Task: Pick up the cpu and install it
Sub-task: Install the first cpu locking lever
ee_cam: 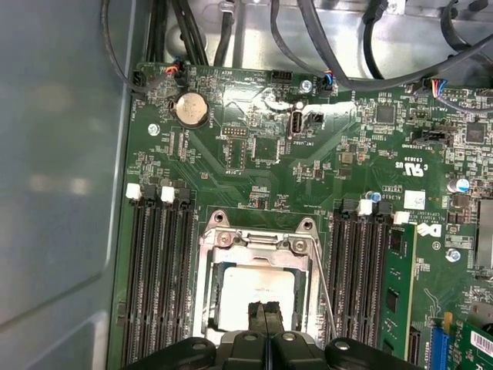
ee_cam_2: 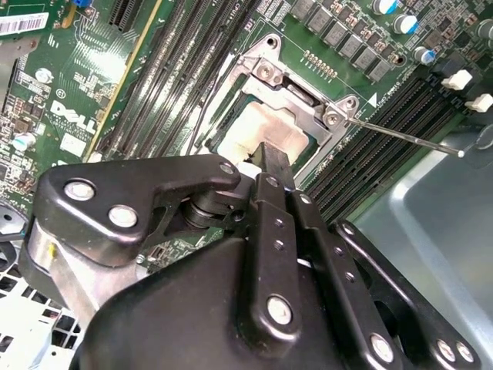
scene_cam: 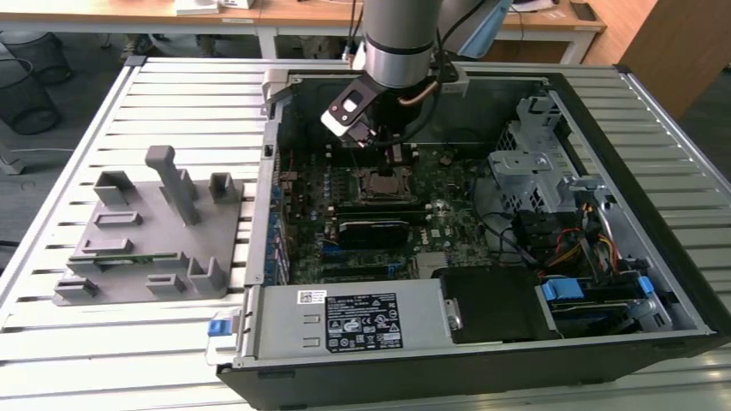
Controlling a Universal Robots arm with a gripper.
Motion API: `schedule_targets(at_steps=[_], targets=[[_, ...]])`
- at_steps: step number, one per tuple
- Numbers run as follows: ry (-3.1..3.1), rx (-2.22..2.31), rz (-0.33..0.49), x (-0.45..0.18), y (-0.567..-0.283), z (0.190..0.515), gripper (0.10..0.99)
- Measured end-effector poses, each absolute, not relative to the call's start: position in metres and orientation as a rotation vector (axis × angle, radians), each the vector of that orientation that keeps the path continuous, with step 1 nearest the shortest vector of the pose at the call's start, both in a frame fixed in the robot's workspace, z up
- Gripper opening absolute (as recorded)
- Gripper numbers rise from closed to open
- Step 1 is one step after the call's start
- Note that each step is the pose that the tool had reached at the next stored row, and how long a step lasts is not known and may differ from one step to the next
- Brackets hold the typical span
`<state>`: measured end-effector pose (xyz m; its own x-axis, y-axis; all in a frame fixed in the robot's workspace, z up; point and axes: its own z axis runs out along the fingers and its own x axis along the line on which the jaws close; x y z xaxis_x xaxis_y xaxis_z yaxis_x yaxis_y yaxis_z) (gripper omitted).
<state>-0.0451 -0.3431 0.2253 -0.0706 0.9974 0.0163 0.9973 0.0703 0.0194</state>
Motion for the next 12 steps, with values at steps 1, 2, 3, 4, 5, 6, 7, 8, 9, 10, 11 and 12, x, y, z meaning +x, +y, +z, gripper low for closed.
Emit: schedule_targets(at_steps=[1,2,3,4,5,6,7,8,9,10,11,12], targets=[[2.297,2.141,0.04,-0.0451,-0.343,0.2254,0.106],[2.297,2.141,0.04,-0.0451,-0.343,0.2256,0.106],[2.297,2.141,0.04,-0.0451,-0.343,0.2259,0.106],[2.297,2.141,0.04,-0.0451,-0.3431,0.2263,0.106],[2.297,2.141,0.039,-0.0451,-0.3431,0.2267,0.106],[2.297,2.141,0.04,-0.0451,-0.3431,0.2271,0.106],[2.297,2.141,0.04,-0.0451,-0.3431,0.2277,0.106],[2.297,2.141,0.04,-0.0451,-0.3431,0.2282,0.106],[2.297,2.141,0.04,-0.0451,-0.3431,0.2289,0.106],[2.297,2.141,0.04,-0.0451,-0.3431,0.2296,0.106],[2.297,2.141,0.04,-0.0451,-0.3431,0.2301,0.106],[2.297,2.141,0.04,-0.0451,-0.3431,0.2306,0.106]])
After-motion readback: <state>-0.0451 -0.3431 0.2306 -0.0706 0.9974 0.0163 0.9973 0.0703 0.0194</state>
